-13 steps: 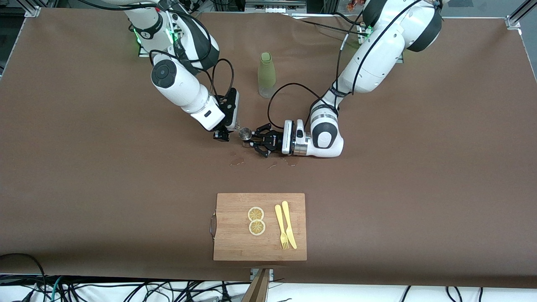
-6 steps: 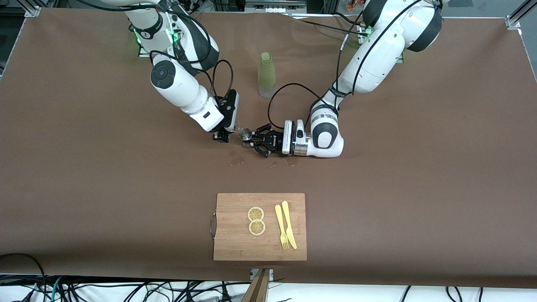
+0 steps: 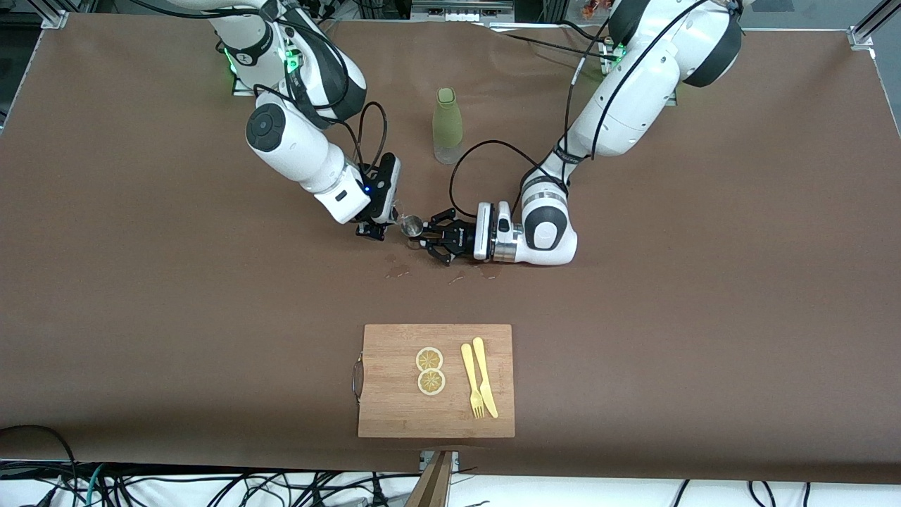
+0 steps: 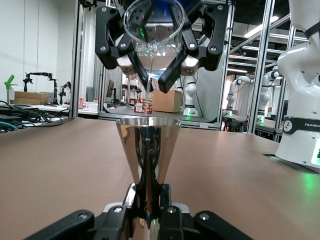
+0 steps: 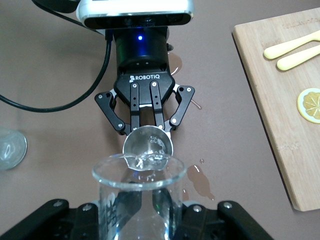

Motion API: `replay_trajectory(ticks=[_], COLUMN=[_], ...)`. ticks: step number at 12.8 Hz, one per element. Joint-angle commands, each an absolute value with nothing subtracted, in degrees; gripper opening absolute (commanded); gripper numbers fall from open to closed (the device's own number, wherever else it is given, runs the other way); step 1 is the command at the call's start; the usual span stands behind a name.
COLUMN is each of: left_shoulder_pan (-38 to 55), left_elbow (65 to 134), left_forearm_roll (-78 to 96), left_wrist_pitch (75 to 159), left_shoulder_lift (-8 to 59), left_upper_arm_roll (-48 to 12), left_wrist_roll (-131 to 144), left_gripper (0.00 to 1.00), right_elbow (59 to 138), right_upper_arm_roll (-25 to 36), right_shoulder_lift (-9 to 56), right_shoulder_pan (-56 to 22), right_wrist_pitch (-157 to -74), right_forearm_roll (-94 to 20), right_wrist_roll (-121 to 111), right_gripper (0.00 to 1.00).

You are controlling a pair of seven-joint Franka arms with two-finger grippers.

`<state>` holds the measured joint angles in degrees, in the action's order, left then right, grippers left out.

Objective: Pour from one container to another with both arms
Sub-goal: 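Carry the glass cup back with the right gripper while the left gripper returns the jigger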

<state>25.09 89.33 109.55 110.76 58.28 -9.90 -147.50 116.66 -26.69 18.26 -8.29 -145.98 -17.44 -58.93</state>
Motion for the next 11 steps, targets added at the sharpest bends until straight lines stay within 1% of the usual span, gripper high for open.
replay_trajectory(ticks=[1,4,6,8,10,11], left_shoulder_pan=[24.4,23.6,22.4,20.5,17.9,16.5], left_elbow=[88.7,89.6,91.2,93.8,97.5,99.1], left_forearm_roll=[111.4,111.2,110.6,110.4,107.3,106.3], left_wrist_pitch=[110.8,110.7,110.7,109.9,108.7,106.8], left_shoulder_lift=[57.9,57.2,56.3,54.7,52.0,51.1], left_upper_arm_roll=[-9.7,-9.5,-9.4,-9.0,-8.7,-8.5], left_wrist_roll=[-151.2,-151.9,-154.1,-155.4,-156.3,-156.4], left_gripper=[0.0,0.0,0.0,0.0,0.0,0.0], right_elbow=[116.5,116.5,116.0,116.0,115.9,115.9], right_upper_arm_roll=[-27.7,-27.6,-27.0,-23.4,-18.0,-15.1], right_shoulder_lift=[17.0,15.6,14.9,14.9,15.2,15.4], right_shoulder_pan=[-6.7,-4.8,-1.9,0.1,1.1,1.3], right_wrist_pitch=[-146.3,-144.9,-139.7,-133.0,-124.3,-119.8], right_forearm_roll=[-21.6,-38.7,-49.7,-57.3,-62.4,-63.9], right_wrist_roll=[-61.4,-75.4,-87.0,-98.3,-108.3,-112.2], right_gripper=[0.09,0.09,0.09,0.09,0.09,0.09])
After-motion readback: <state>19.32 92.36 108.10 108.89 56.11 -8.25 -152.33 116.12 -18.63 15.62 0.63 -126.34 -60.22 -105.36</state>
